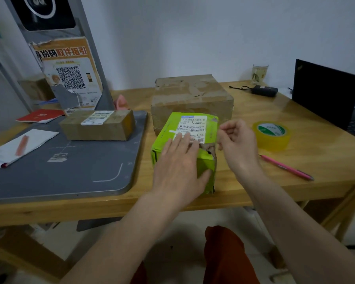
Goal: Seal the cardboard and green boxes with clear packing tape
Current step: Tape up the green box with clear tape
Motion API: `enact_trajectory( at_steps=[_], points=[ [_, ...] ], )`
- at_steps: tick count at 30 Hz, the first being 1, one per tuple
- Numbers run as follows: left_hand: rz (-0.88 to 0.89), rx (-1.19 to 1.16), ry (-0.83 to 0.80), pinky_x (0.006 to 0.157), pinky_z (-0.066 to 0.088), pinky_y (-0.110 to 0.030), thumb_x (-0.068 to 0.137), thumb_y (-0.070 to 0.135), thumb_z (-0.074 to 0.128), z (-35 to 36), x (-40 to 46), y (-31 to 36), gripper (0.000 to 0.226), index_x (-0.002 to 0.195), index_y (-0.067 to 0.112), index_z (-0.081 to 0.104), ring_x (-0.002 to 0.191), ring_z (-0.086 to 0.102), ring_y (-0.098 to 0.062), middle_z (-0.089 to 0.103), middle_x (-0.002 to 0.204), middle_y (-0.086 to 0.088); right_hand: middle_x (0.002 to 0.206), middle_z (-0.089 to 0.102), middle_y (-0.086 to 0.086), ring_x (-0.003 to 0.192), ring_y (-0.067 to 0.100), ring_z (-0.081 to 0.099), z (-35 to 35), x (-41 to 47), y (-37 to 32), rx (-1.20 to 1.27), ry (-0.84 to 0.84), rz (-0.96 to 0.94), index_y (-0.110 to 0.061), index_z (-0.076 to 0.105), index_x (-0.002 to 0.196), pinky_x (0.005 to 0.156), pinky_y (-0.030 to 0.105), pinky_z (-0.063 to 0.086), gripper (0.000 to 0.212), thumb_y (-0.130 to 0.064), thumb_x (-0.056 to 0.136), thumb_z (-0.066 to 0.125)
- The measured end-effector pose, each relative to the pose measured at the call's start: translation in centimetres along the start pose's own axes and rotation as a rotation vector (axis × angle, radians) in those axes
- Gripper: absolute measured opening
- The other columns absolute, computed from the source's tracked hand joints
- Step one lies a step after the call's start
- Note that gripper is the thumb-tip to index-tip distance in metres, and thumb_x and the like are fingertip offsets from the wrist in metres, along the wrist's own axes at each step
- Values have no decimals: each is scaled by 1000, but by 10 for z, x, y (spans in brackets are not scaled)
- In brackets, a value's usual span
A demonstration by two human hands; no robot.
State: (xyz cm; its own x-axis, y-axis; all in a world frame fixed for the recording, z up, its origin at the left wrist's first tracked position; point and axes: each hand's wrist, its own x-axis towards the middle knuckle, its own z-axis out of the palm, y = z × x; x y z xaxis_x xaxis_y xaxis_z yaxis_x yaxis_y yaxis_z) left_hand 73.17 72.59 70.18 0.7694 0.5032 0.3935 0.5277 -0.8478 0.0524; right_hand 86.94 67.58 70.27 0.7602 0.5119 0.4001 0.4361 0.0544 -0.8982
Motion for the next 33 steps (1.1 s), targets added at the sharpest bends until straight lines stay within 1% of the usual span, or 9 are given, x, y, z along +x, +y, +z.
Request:
enact_trajectory(
  at_steps=[3,6,9,13,17,21,25,30,33],
  points=[
    [80,-91,188,116,33,-42,92,43,44,17,-17,11,60,133,2,58,134,48,-27,55,139,-15,100,65,-5,92,6,60,-1,-1,13,-27,-59,-46,-20,61,96,80,20,48,21,-1,94,53],
    [63,-146,241,110,41,-41,94,35,41,28,-12,14,51,125,2,65,124,58,-26,64,129,-14,114,66,-4,119,13,55,8,-5,28,5,-159,-98,-20,67,100,103,28,41,29,1,95,48],
    [83,-146,237,106,44,-39,93,33,37,28,0,14,50,119,3,68,114,64,-26,69,120,-12,116,64,-5,130,14,46,14,-9,37,65,-139,-111,-18,68,96,109,24,32,32,3,96,45],
    [127,-113,238,99,37,-35,91,29,37,28,6,16,49,121,1,66,105,66,-29,69,118,-13,120,65,-2,134,12,41,15,-12,40,173,-149,-78,-14,69,102,110,21,30,31,5,97,44],
    [172,-229,428,103,41,-38,96,17,50,42,-1,14,35,125,3,65,119,55,-31,60,131,-15,127,63,-1,138,6,36,9,-13,38,290,-219,-19,-10,67,114,110,16,31,31,3,99,43],
    [154,-332,563,86,48,-36,93,7,55,57,0,16,27,113,6,73,101,51,-22,68,107,-7,128,59,-7,140,6,33,12,-17,39,349,-198,-2,-17,63,116,112,18,29,36,4,99,39],
    [148,-326,522,89,40,-29,96,14,51,53,3,17,30,117,11,71,105,52,-21,66,114,-1,128,58,-9,141,8,32,15,-19,39,407,-185,1,-22,62,114,113,17,29,38,3,101,37],
    [86,-310,491,93,40,-35,100,36,44,53,6,19,41,124,13,68,110,51,-25,59,134,-4,137,55,9,134,19,46,18,-25,38,551,-206,70,-14,60,124,114,41,35,35,0,102,37],
    [13,-250,466,90,36,-32,99,36,40,53,11,21,42,128,17,65,110,49,-22,60,136,3,134,57,4,126,12,54,15,-29,36,505,-212,73,-18,53,132,110,34,40,44,7,99,38]
  ],
)
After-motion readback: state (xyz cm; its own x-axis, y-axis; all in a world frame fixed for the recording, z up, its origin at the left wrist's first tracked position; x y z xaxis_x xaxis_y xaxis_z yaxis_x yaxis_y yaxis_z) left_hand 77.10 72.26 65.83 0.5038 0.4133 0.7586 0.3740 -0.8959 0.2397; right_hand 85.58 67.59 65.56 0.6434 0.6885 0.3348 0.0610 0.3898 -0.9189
